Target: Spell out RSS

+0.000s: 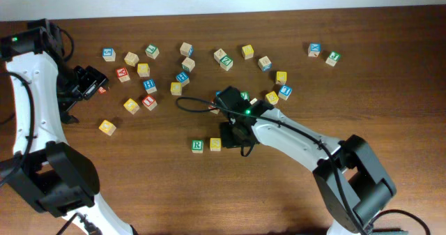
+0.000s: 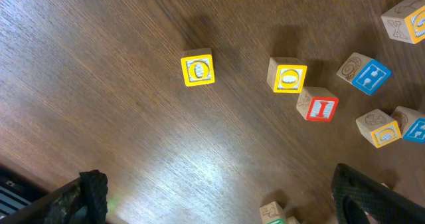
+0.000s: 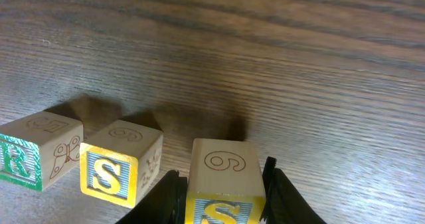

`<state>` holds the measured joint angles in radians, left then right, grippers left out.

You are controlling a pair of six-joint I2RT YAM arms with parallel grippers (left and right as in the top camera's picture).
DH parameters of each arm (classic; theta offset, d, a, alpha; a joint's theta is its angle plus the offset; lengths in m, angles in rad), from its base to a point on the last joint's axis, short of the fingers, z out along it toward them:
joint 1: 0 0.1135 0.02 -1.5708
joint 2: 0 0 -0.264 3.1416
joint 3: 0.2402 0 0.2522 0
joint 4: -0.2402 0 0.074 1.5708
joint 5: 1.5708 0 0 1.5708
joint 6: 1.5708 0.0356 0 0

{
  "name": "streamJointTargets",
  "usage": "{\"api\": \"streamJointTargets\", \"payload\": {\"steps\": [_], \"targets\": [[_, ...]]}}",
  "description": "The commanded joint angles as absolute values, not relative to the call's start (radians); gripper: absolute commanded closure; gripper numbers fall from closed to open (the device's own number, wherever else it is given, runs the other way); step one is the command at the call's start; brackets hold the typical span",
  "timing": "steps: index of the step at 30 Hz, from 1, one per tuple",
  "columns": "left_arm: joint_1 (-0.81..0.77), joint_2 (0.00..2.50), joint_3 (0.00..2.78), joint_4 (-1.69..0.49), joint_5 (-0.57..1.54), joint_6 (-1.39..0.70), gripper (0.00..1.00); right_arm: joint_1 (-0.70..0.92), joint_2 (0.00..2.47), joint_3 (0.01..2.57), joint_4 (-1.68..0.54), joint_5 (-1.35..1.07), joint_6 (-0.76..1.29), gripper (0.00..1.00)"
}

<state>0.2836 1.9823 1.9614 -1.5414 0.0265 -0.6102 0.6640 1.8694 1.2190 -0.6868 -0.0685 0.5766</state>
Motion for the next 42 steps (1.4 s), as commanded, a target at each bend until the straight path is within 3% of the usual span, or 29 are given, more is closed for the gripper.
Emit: {"api": "streamJointTargets", "payload": {"steps": [1, 4, 5, 6, 11, 14, 17, 18, 19, 20, 31, 35, 42], "targets": [[0.284, 1.969, 1.966, -1.542, 0.023, -0.62, 0.01, 0.681, 1.908, 1.211, -0.673, -0.046, 0.585, 0.71], [0.284, 1.969, 1.966, -1.542, 0.023, -0.62, 0.01, 0.689, 1.92, 1.211, -0.675, -0.045, 0.585, 0.7], [0.284, 1.969, 1.966, -1.542, 0.023, -0.62, 0.01, 0.689, 1.92, 1.211, -0.675, -0.045, 0.584, 0.61], [0.284, 1.969, 1.966, -1.542, 0.023, -0.62, 0.01, 0.689, 1.92, 1.211, -0.674, -0.045, 0.584, 0.6], [0.284, 1.969, 1.966, -1.542, 0.023, -0.62, 0.01, 0.688, 1.92, 1.212, -0.672, -0.053, 0.62, 0.6], [0.284, 1.969, 1.966, -1.542, 0.023, -0.62, 0.01, 0.687, 1.92, 1.212, -0.661, -0.056, 0.637, 0.68], [0.284, 1.969, 1.966, -1.542, 0.023, -0.62, 0.01, 0.687, 1.92, 1.212, -0.661, -0.068, 0.636, 0.68], [0.284, 1.969, 1.966, -1.542, 0.023, -0.62, 0.01, 0.687, 1.92, 1.212, -0.661, -0.068, 0.636, 0.64], [0.284, 1.969, 1.966, -1.542, 0.023, -0.62, 0.01, 0.687, 1.92, 1.212, -0.661, -0.067, 0.636, 0.5], [0.284, 1.969, 1.966, -1.542, 0.023, -0.62, 0.01, 0.687, 1.92, 1.212, -0.66, -0.067, 0.636, 0.47], [0.284, 1.969, 1.966, -1.542, 0.023, -0.62, 0.01, 0.632, 1.919, 1.292, -0.624, -0.014, 0.581, 0.45], [0.284, 1.969, 1.966, -1.542, 0.023, -0.62, 0.01, 0.563, 1.919, 1.511, -0.8, 0.017, 0.527, 0.42], [0.284, 1.969, 1.966, -1.542, 0.023, -0.62, 0.01, 0.328, 1.824, 2.0, -1.489, 0.016, 0.461, 0.38]]}}
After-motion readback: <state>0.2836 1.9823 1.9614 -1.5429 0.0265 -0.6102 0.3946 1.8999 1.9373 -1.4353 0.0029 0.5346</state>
